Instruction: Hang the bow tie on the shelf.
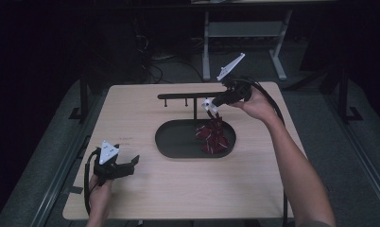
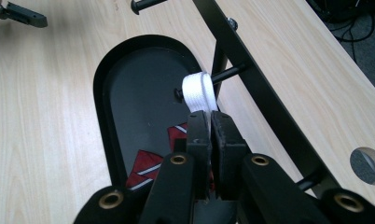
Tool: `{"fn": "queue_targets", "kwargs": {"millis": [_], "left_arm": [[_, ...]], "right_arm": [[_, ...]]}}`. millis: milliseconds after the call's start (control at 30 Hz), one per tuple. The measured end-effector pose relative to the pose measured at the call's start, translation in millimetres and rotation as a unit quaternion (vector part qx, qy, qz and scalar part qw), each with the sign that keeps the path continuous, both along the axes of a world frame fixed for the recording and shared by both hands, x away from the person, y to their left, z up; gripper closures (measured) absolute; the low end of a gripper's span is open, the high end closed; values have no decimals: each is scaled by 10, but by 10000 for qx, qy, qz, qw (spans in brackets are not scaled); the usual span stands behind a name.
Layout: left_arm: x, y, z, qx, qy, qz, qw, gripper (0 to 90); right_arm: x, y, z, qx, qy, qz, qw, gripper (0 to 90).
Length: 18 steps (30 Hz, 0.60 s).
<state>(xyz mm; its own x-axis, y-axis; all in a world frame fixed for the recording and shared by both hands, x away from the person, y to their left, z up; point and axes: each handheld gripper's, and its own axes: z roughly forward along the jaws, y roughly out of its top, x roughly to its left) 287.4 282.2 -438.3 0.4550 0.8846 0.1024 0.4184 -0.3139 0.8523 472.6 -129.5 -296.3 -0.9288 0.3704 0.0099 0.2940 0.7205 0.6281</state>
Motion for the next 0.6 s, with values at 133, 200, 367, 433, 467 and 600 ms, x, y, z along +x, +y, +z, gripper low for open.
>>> {"fn": "queue_targets", "kwargs": {"millis": [133, 200, 367, 433, 467, 600], "left_arm": [[1, 0, -2, -11, 8, 16, 10000, 136], [1, -1, -1, -10, 6, 14, 10000, 135], [1, -1, 1, -14, -5, 6, 10000, 135], [0, 0, 3, -21, -12, 12, 10000, 135], [-1, 2, 2, -14, -12, 17, 10000, 135], [-7, 0, 6, -12, -7, 22, 10000, 135]], "right_arm": [[-24, -20, 11, 32, -4, 12, 10000, 847], [-33, -25, 18, 42, 1, 18, 10000, 845], [-66, -42, 52, 103, 38, 99, 9999, 831], [-76, -46, 51, 112, 79, 124, 9998, 824], [-77, -46, 50, 108, 71, 128, 9998, 823], [-109, -49, 53, 101, 103, 192, 9997, 811]]}}
